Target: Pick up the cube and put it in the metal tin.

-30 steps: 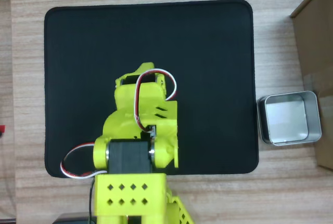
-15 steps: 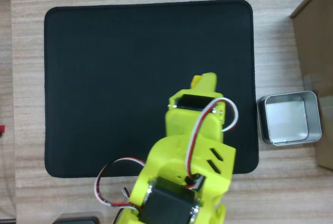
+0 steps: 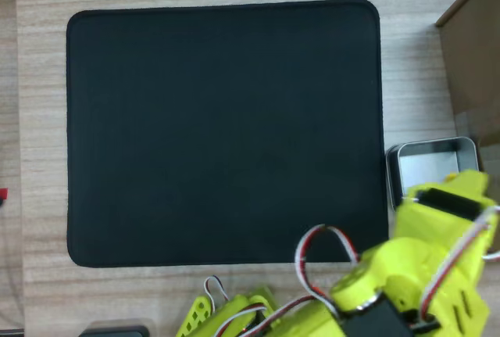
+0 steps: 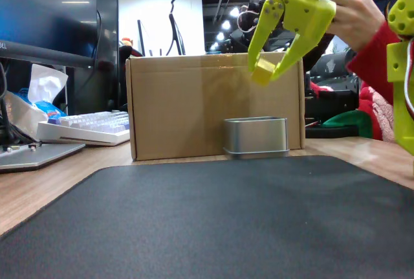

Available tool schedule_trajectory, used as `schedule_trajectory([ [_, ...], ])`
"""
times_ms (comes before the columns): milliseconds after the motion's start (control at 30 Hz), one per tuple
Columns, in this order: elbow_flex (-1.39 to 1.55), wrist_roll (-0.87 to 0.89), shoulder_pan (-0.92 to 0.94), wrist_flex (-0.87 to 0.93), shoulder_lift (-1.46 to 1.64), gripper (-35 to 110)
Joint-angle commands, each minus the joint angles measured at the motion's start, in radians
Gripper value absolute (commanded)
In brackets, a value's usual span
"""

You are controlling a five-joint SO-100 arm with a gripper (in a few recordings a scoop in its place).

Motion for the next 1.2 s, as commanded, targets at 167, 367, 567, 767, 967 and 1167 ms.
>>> schedule_trajectory([
  [167, -0.031, 0.035, -0.055, -0.104, -0.201, 0],
  [367, 0.080, 0.035, -0.097, -0.195, -0.178, 14],
  [567, 0.130, 0.060, -0.104, -0.213, -0.117, 26],
  [767, 0.092, 0.210, -0.152, -0.115, 0.058, 25],
  [967, 0.049, 0.383, -0.284, -0.140, 0.202, 23],
  [1167, 0.207, 0.581, -0.552, -0.330, 0.360, 23],
])
